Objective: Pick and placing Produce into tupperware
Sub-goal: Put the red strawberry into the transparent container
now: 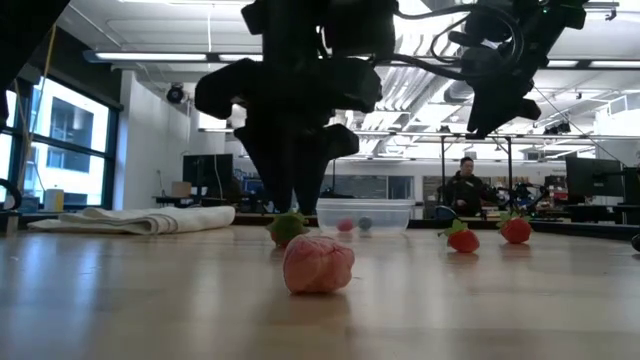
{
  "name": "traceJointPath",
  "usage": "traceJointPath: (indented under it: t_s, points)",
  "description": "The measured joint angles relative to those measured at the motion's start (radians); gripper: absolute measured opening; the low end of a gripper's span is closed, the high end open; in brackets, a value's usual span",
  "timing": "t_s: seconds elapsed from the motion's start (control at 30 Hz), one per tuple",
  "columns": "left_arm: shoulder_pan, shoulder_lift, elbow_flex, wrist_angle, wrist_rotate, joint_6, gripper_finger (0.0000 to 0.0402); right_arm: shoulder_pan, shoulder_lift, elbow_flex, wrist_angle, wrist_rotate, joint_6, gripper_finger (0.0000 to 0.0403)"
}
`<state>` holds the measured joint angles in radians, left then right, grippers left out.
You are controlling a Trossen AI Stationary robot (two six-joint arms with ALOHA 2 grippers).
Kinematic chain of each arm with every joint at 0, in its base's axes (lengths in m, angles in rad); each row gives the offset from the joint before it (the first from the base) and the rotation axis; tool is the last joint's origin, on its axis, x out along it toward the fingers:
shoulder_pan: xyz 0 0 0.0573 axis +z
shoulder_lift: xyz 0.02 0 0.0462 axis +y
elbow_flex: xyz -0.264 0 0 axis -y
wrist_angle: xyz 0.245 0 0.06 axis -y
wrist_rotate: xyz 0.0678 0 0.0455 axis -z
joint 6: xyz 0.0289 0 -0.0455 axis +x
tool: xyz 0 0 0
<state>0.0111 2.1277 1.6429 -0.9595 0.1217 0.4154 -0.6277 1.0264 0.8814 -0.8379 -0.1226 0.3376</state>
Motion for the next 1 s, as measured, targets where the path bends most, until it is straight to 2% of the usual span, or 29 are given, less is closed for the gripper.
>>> traceJointPath:
  t_s: [0.37, 0.67, 1.0]
  points:
    - [0.001, 0.000, -0.003, 0.035, -0.001, 0.030, 0.0167, 0.000, 0.000, 0.000, 0.000, 0.000, 0.020, 0.0114]
    - [0.002, 0.026, -0.002, 0.052, 0.020, 0.050, 0.0129, 0.000, 0.000, 0.000, 0.000, 0.000, 0.020, 0.0114]
    - [0.002, 0.050, -0.004, 0.059, -0.005, 0.051, 0.0138, 0.000, 0.000, 0.000, -0.003, 0.000, 0.020, 0.0114]
